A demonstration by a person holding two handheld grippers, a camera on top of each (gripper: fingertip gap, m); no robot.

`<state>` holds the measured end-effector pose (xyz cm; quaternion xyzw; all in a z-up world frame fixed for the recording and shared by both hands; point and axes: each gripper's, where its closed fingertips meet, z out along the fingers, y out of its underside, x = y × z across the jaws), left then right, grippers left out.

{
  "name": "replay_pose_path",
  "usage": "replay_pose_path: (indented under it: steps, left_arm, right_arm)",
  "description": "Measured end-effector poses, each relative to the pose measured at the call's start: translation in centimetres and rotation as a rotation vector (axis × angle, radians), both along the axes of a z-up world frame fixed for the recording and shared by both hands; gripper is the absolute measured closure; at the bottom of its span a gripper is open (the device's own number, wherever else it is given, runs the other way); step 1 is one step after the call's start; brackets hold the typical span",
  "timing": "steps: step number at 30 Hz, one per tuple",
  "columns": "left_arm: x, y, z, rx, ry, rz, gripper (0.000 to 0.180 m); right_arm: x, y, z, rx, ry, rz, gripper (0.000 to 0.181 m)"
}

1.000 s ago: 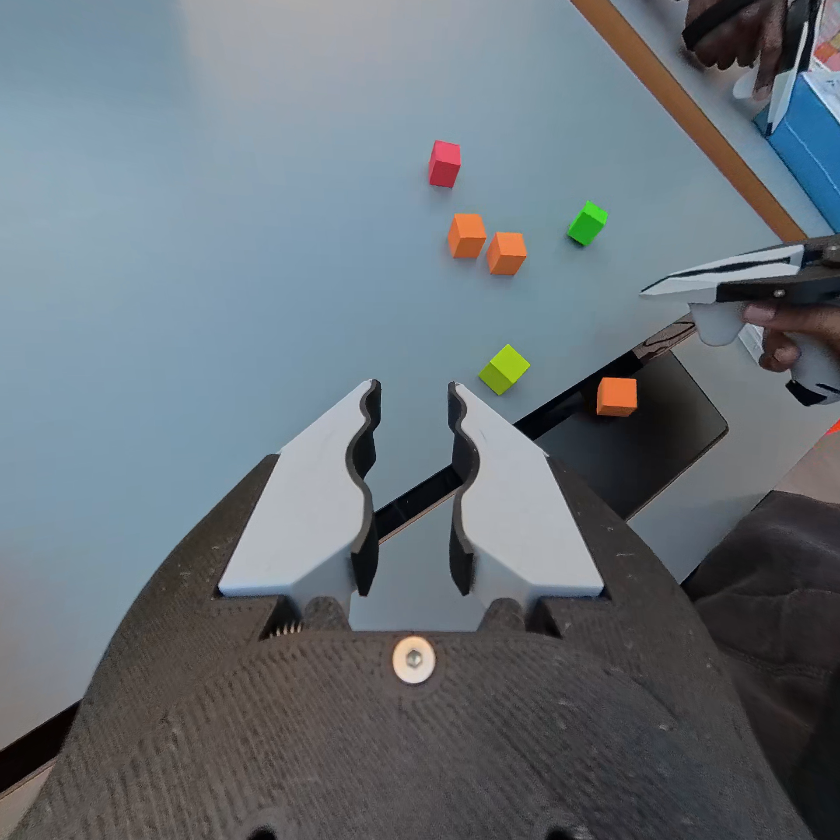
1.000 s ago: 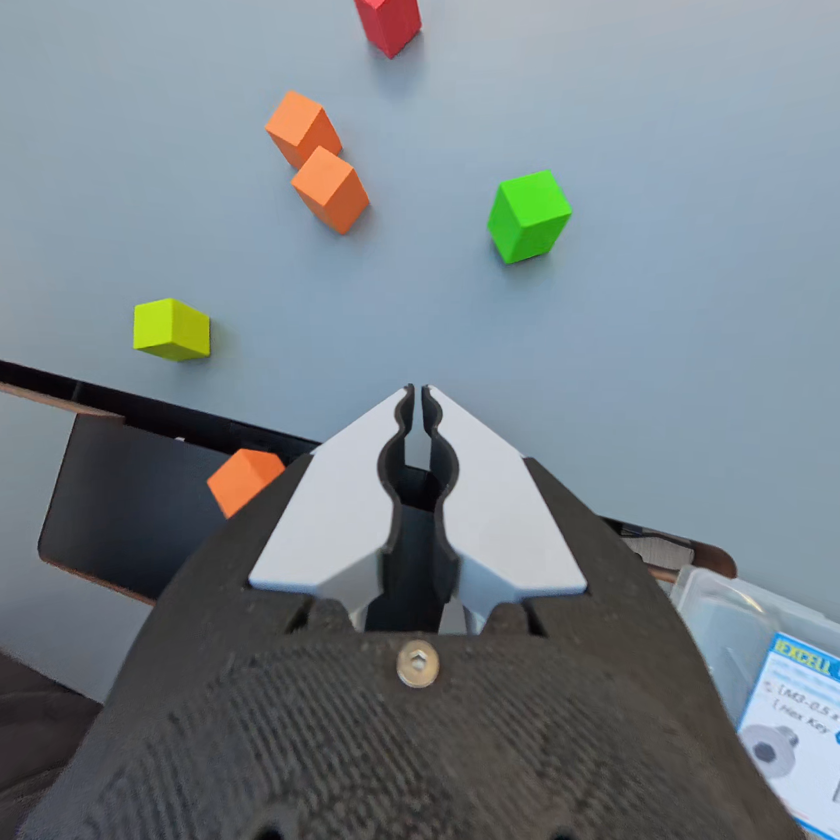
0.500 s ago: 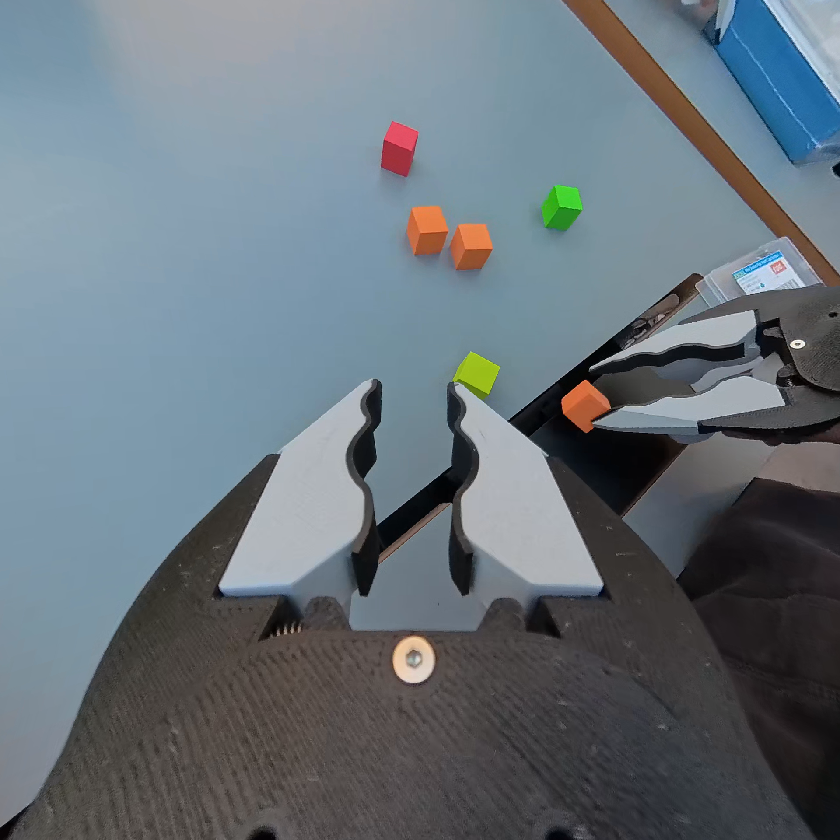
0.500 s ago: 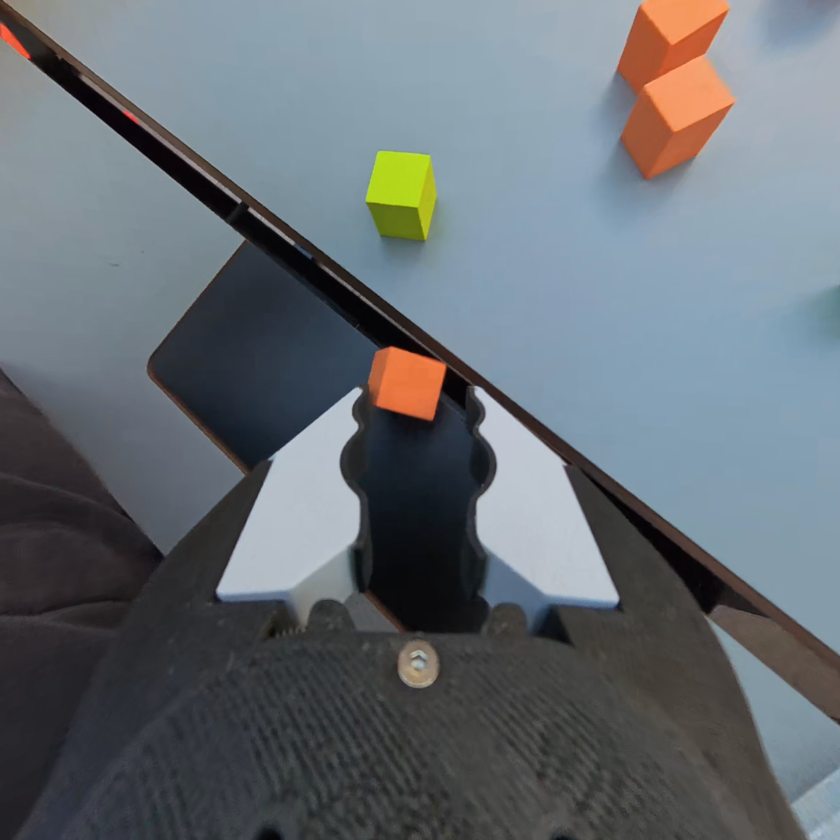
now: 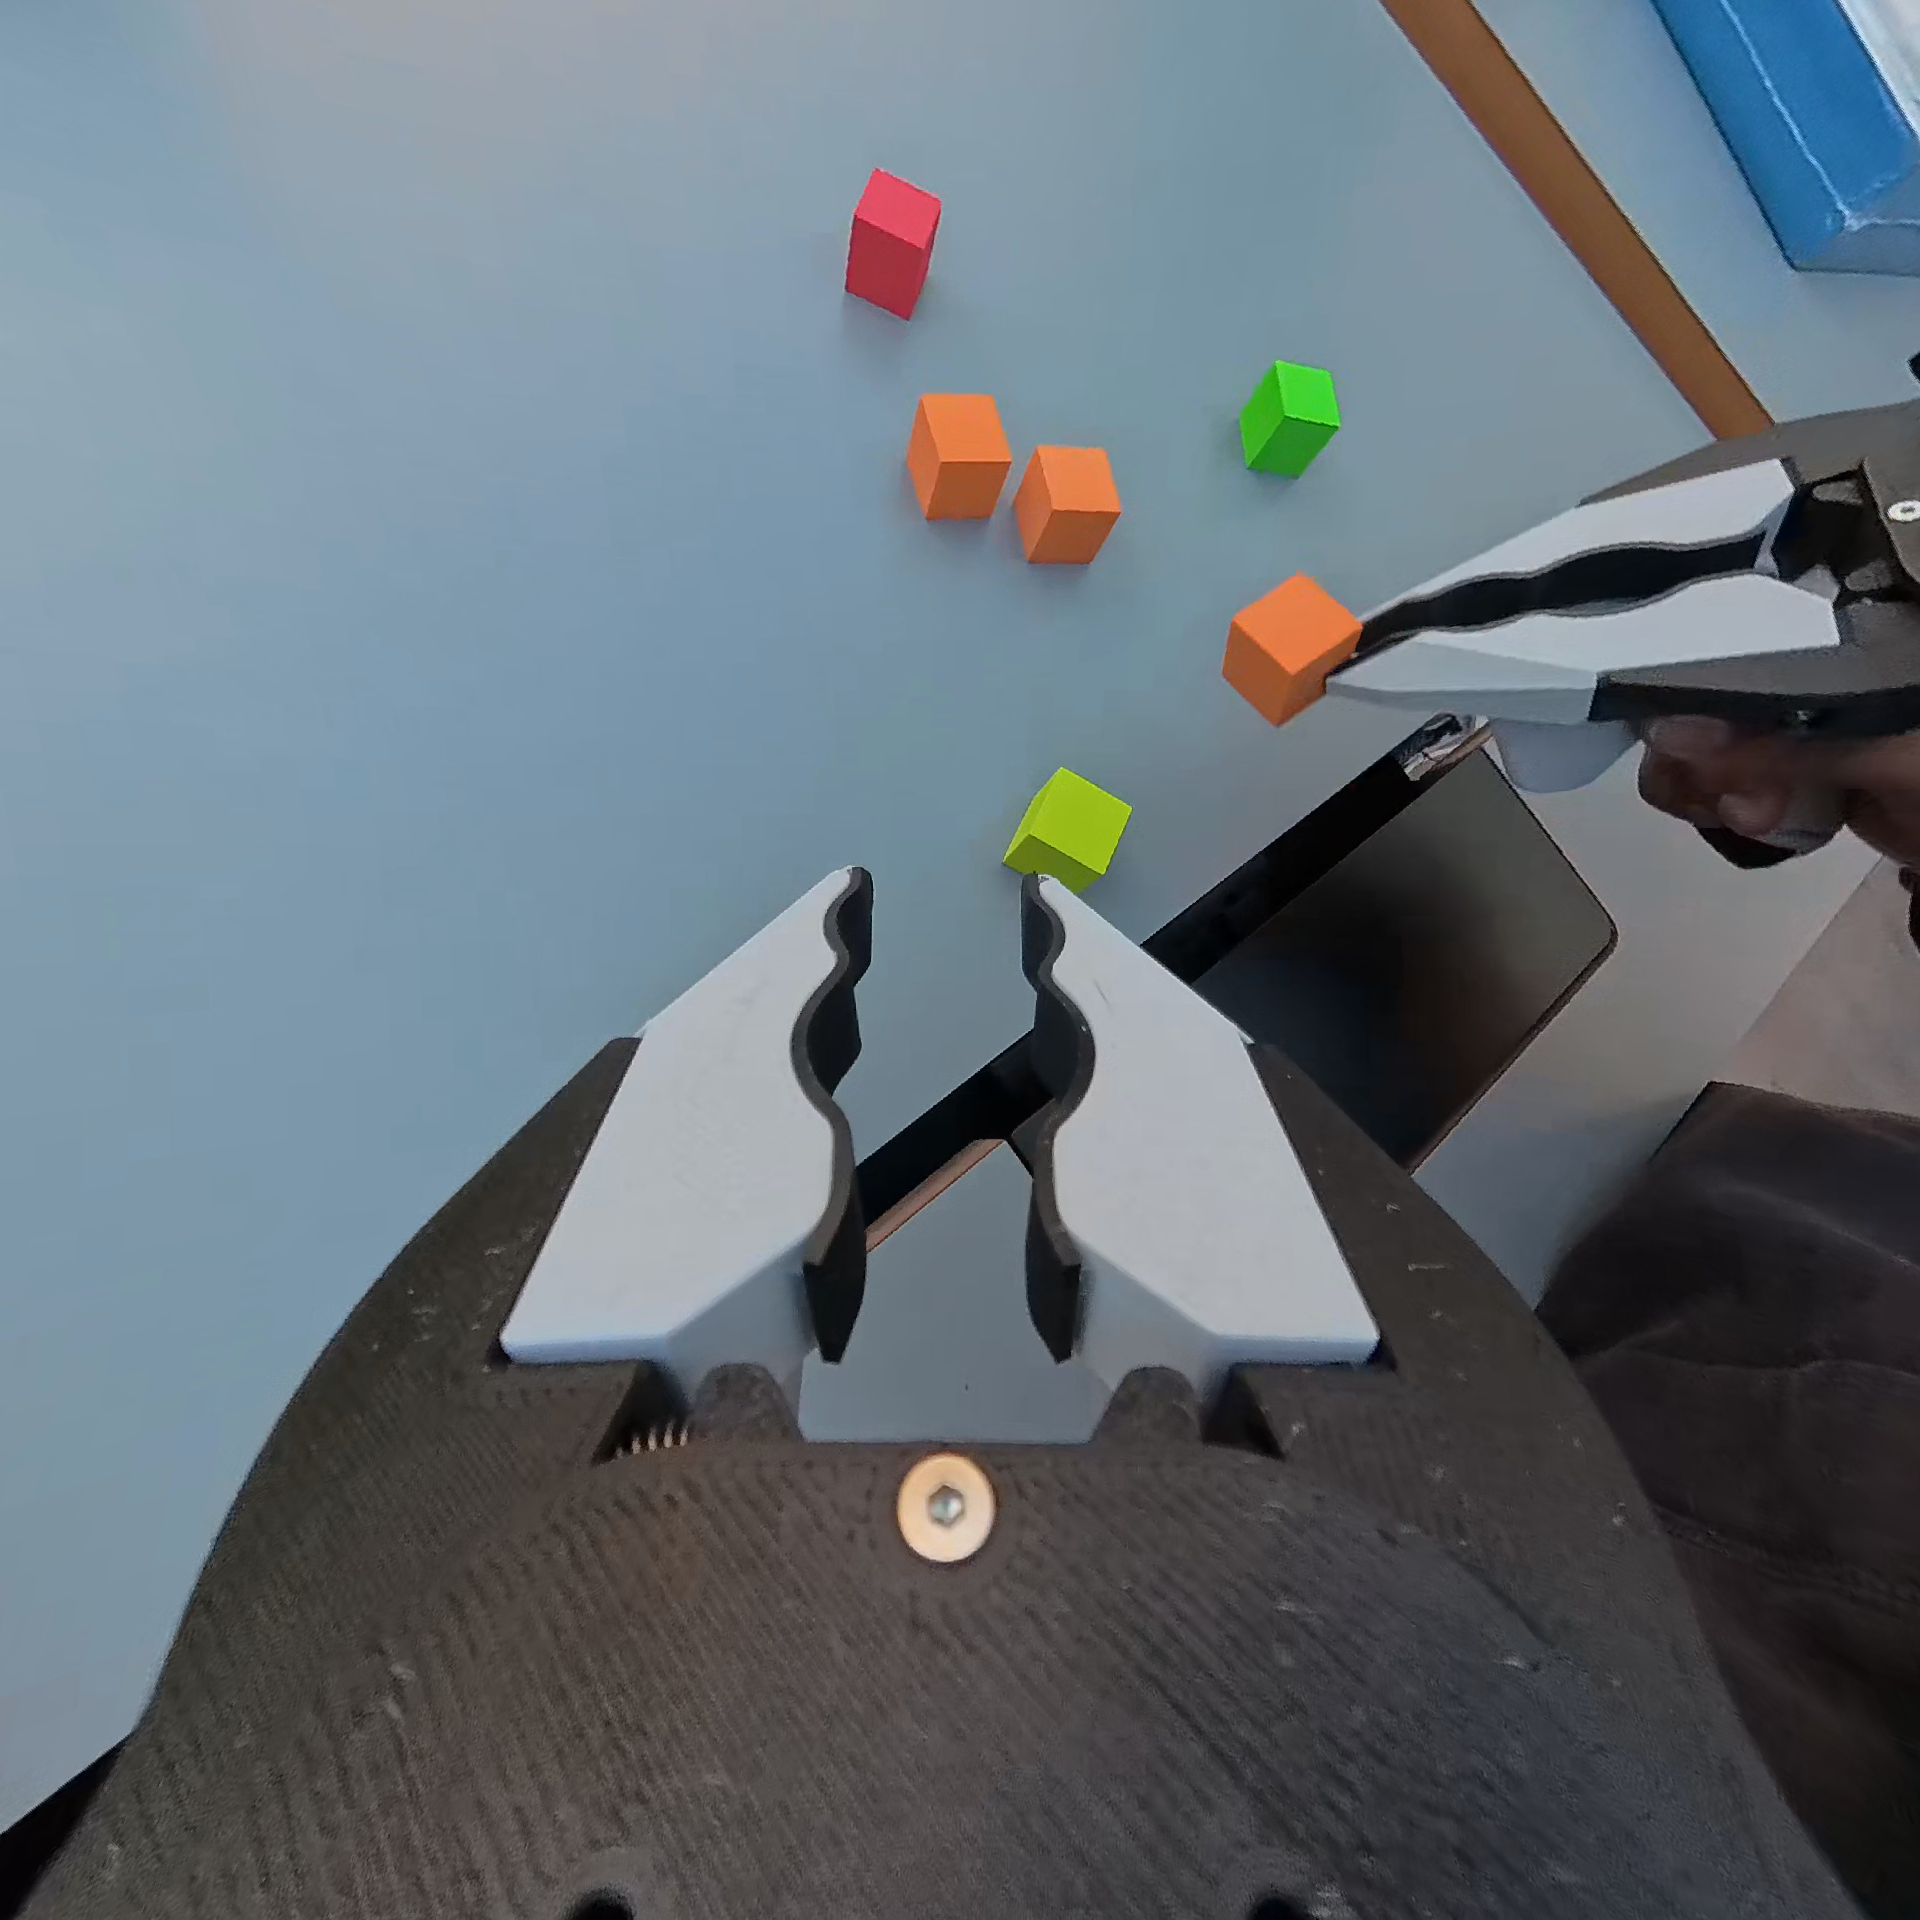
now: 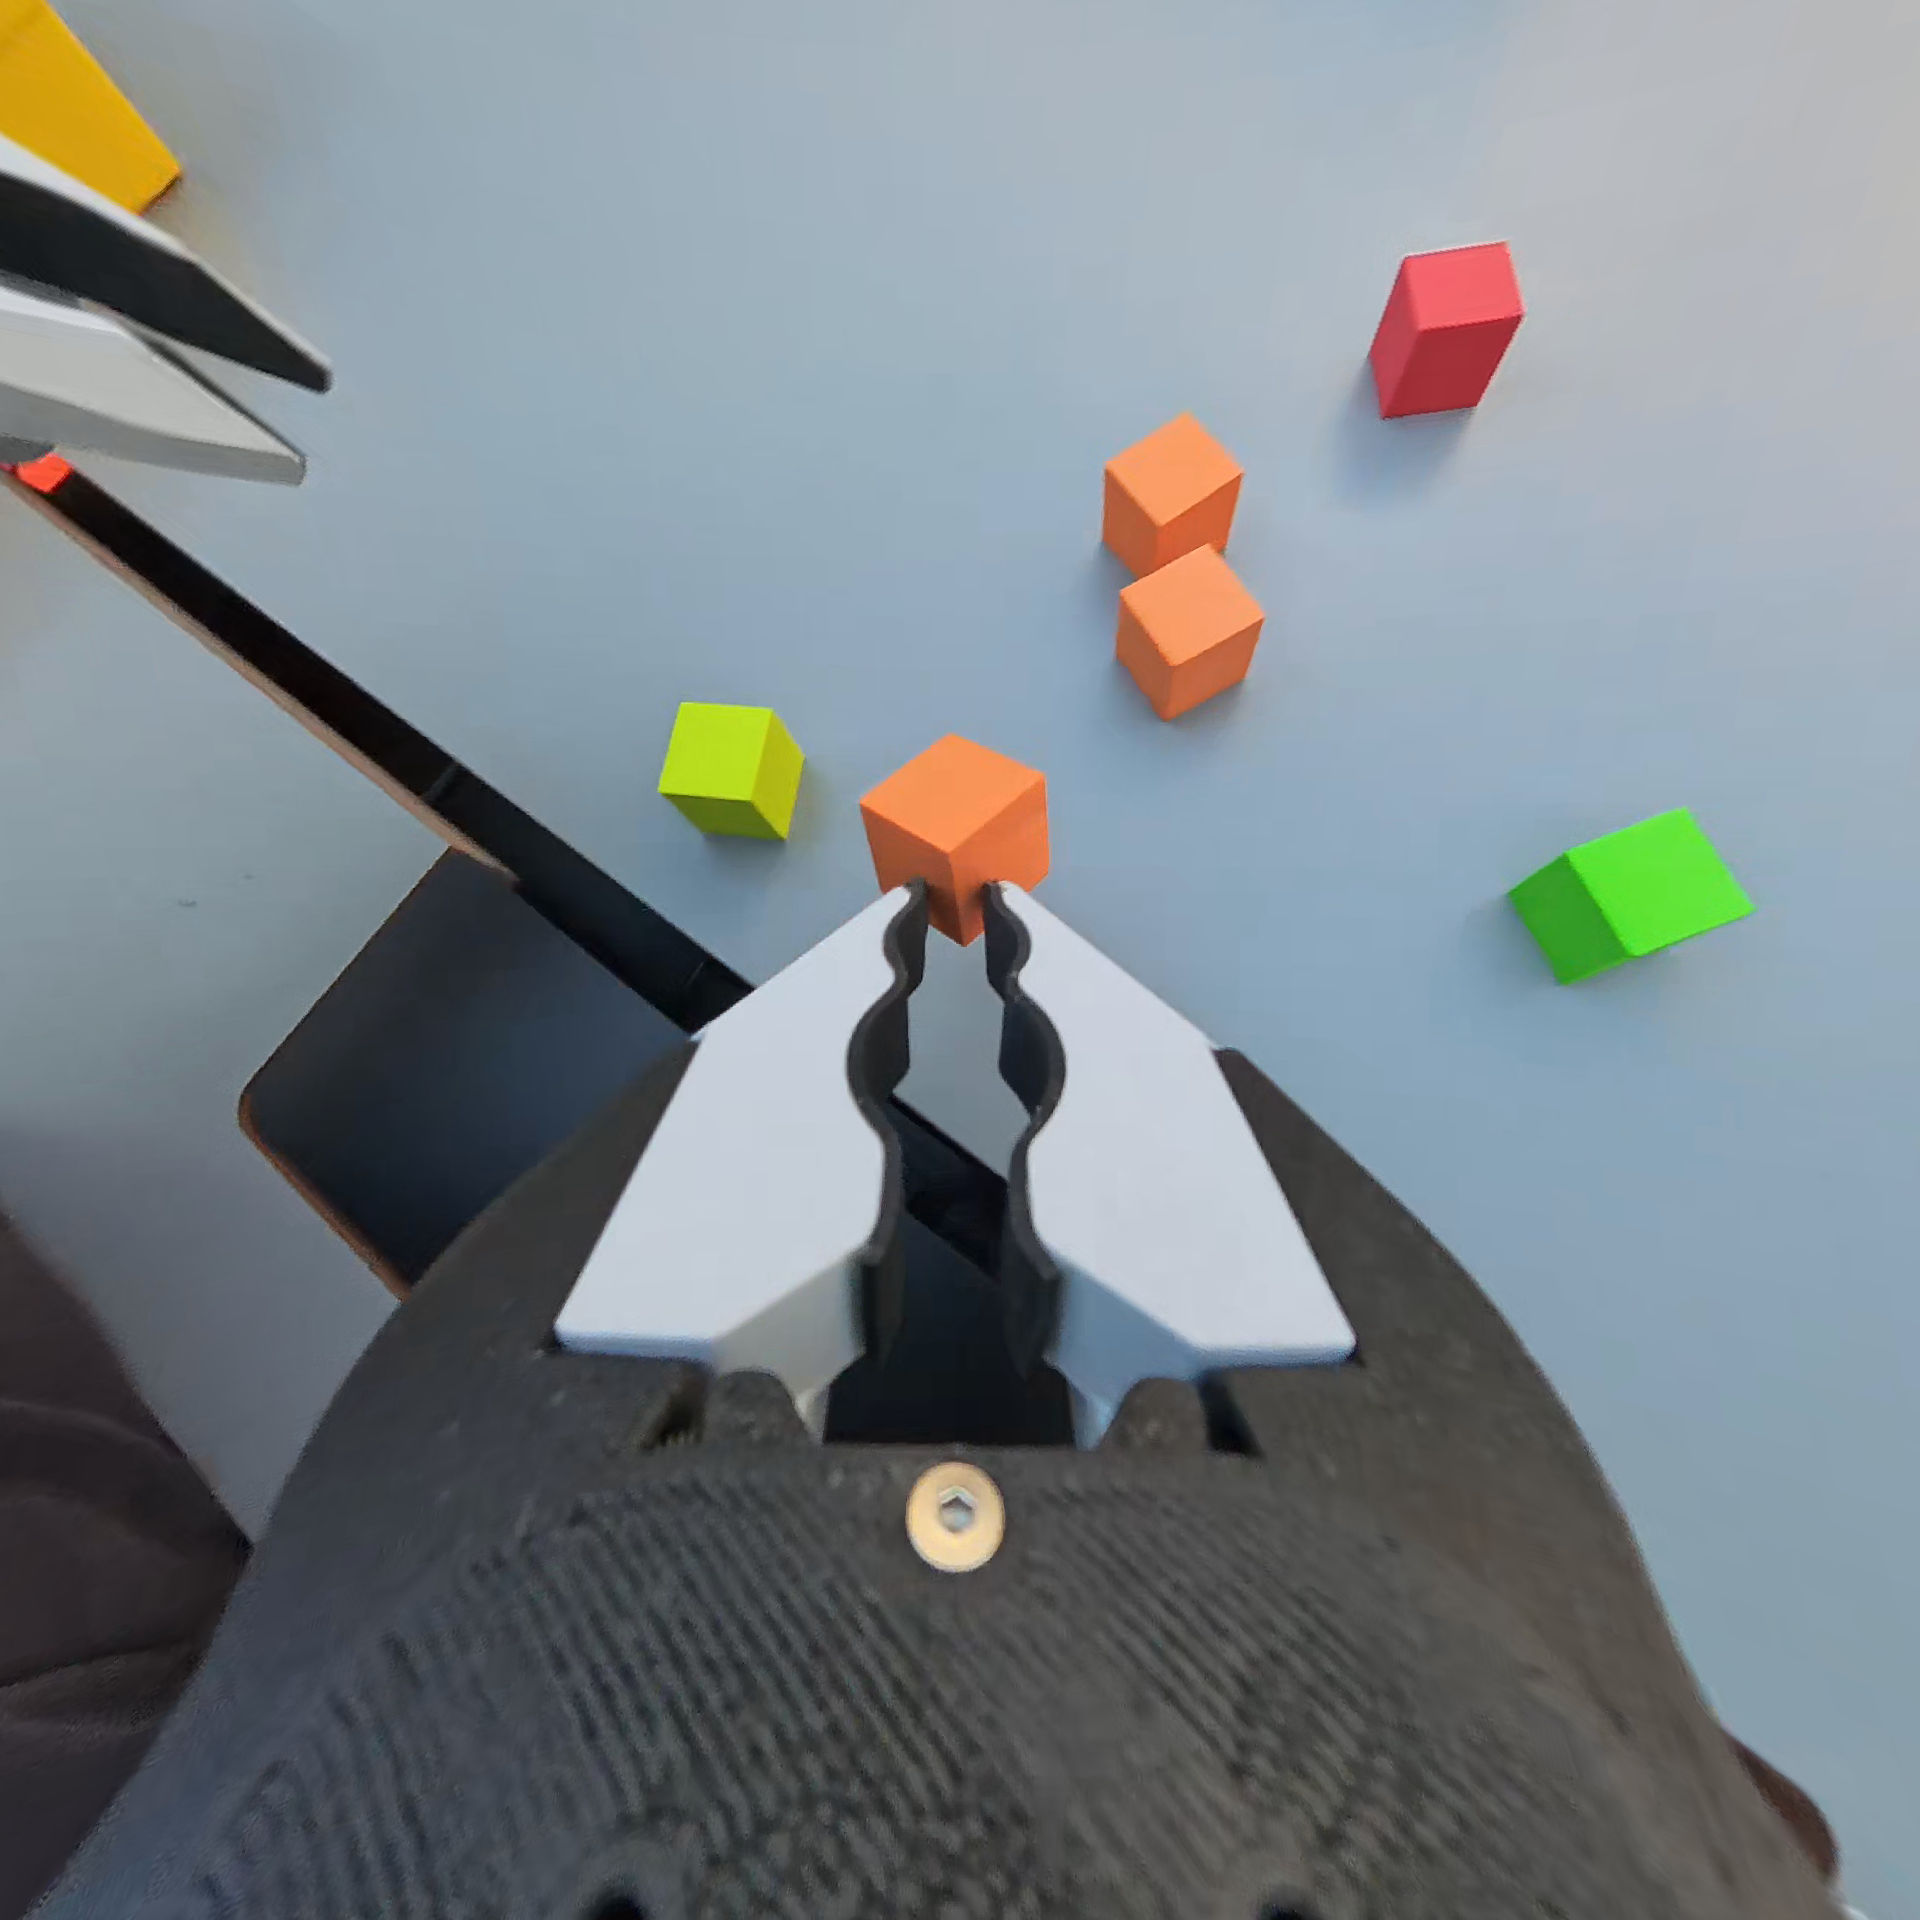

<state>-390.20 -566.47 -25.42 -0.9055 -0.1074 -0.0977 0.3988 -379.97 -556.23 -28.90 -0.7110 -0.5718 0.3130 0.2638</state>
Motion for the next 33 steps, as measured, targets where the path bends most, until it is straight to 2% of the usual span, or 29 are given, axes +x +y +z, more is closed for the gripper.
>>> replay_pose_path:
  steps: [10, 13, 17, 21, 24, 27, 29, 33]
  left_arm:
    - [1.2, 0.9, -1.4, -0.034, -0.001, -0.049, 0.154]
    - [2.0, 1.2, -2.2, -0.048, -0.016, -0.071, 0.154]
    - [2.9, 2.1, -3.8, -0.075, 0.010, -0.083, 0.142]
    - [3.6, 3.1, -5.8, -0.105, 0.072, -0.092, 0.131]
    - [4.0, 4.0, -6.7, -0.101, 0.137, -0.118, 0.132]
    - [4.0, 4.7, -7.8, -0.117, 0.195, -0.149, 0.141]
    - [4.3, 5.0, -8.2, -0.130, 0.201, -0.182, 0.154]
    - [3.9, 6.2, -5.9, -0.052, 0.184, -0.165, 0.154]
  right_arm:
    - [-0.6, 2.1, -3.6, 0.019, -0.066, -0.013, 0.172]
    - [-0.5, 2.2, -3.6, 0.021, -0.071, -0.014, 0.161]
    - [-0.1, 2.5, -2.9, 0.018, -0.059, -0.012, 0.145]
    - [0.1, 4.7, -1.1, -0.015, 0.020, -0.111, 0.139]
    - [0.5, 9.1, -0.2, -0.030, 0.062, -0.263, 0.138]
    - [1.2, 13.3, -1.1, -0.018, 0.040, -0.368, 0.136]
    - [1.3, 14.6, -2.2, -0.028, 0.007, -0.381, 0.132]
    - [0.9, 14.8, -4.1, -0.067, -0.049, -0.344, 0.136]
